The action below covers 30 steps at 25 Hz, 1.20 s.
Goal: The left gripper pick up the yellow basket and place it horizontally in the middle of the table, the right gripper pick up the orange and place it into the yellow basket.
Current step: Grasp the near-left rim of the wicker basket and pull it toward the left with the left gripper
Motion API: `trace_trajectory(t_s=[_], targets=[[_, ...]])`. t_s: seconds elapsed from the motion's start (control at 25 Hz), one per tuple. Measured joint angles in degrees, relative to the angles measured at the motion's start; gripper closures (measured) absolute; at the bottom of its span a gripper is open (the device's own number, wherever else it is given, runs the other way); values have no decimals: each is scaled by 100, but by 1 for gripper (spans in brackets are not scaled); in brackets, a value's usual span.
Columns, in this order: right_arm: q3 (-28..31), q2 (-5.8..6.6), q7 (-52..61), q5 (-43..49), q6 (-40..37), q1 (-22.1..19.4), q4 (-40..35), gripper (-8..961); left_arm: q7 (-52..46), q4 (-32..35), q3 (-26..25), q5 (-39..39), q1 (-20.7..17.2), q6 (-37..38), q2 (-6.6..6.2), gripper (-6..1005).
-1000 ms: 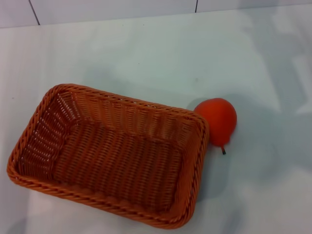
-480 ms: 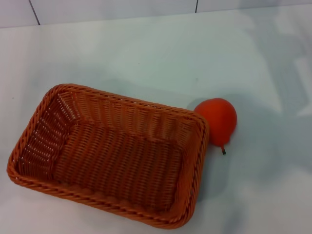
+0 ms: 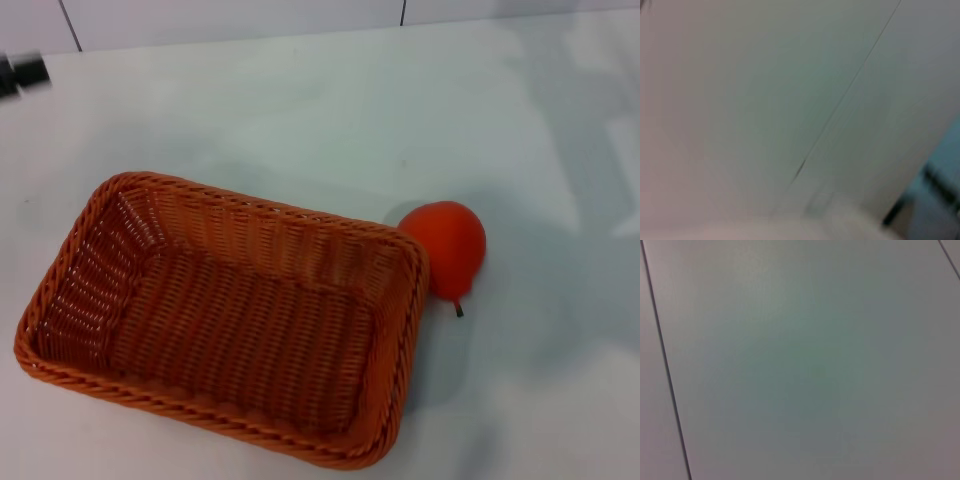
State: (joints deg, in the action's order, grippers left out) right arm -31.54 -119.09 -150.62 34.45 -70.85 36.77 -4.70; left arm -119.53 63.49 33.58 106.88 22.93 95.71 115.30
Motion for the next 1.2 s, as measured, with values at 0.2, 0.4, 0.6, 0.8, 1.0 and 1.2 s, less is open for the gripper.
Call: trace_trajectory(t_s=[0.2, 0.4, 0.6, 0.8, 1.0, 1.2], targets=[[-7, 0, 22, 0, 0, 5, -11, 39, -1170, 1094, 420, 1618, 164, 154, 91, 94], [-17, 0, 30, 1, 26, -6, -19, 39, -1791, 1740, 544, 2578, 385, 509, 256, 94], [-19, 0, 32, 0, 47, -12, -22, 38, -2193, 1999, 623, 3582, 715, 763, 495, 95], [-18, -8, 33, 1, 60, -21, -23, 39, -2305, 1934, 719, 4324, 932, 693, 683, 94], [-17, -16, 33, 0, 140, -23, -22, 38, -2333, 1757, 841, 4811, 1099, 653, 807, 95], [10, -18, 33, -7, 149, -30, -22, 39, -2346, 1472, 952, 4932, 1160, 611, 816, 95]])
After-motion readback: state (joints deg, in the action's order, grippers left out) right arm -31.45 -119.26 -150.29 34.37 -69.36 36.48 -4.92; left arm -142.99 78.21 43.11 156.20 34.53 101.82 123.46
